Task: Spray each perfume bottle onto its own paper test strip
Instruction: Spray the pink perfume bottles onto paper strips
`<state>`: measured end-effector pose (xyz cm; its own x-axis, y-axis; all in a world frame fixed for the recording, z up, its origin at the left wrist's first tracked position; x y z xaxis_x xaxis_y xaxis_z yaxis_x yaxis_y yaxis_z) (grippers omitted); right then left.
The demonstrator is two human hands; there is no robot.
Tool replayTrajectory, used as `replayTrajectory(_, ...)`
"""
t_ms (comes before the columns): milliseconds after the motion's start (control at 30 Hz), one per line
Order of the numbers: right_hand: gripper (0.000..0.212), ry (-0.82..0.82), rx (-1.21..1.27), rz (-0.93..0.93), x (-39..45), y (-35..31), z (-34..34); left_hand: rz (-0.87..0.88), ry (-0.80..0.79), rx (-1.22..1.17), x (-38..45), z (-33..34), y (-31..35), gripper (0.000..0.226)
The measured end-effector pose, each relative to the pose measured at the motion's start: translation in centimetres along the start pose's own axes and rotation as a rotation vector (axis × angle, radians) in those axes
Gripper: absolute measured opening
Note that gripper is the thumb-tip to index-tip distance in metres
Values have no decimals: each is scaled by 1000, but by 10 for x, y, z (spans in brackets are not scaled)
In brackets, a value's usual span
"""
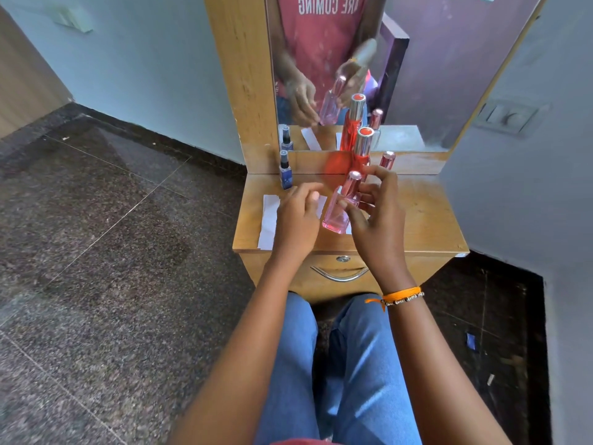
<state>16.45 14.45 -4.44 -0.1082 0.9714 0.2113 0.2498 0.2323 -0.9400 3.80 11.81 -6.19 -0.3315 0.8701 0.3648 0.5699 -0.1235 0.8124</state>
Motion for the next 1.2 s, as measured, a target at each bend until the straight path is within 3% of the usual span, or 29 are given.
replayTrajectory(133, 46, -103, 82, 65, -4, -3, -1, -115, -196, -445, -19, -4, 20, 25)
replayTrajectory(300, 31, -250, 99, 112, -6, -7, -8, -141, -143, -634, -28, -11, 21, 17)
replayTrajectory(467, 21, -187, 198, 129, -4, -13, -15, -99, -85, -579, -30, -12, 18, 18)
replayTrajectory(633, 22, -179, 191, 166, -3, -10, -14, -91, -142, -545, -32, -7, 20, 17)
replayTrajectory(800, 24, -240, 288, 174, 1, -6, -29, -197, -248, -657, -38, 3, 16, 18)
replayTrajectory(900, 23, -142, 229, 182, 7, 3, -43, -205, -254, -625, -40, 11, 15, 15)
replayTrajectory(1033, 24, 107, -109, 167, 10, 36, -58, -211, -229, -574, -40, 14, 14, 9)
replayTrajectory(1200, 26, 214, -290, 172, 0, 68, -61, -226, -183, -556, -37, 11, 12, 18)
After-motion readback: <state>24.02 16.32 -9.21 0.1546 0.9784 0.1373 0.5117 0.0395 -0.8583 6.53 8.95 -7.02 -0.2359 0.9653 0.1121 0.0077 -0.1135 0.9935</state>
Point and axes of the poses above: each hand's wrist, its own x-axis towards the middle knuckle, its own z-axis out of the palm, y = z × x, the point moved 3 cm from there along x, towards the middle knuckle, and after that the axes turned 14 degrees about z, right-handed, at the moved point
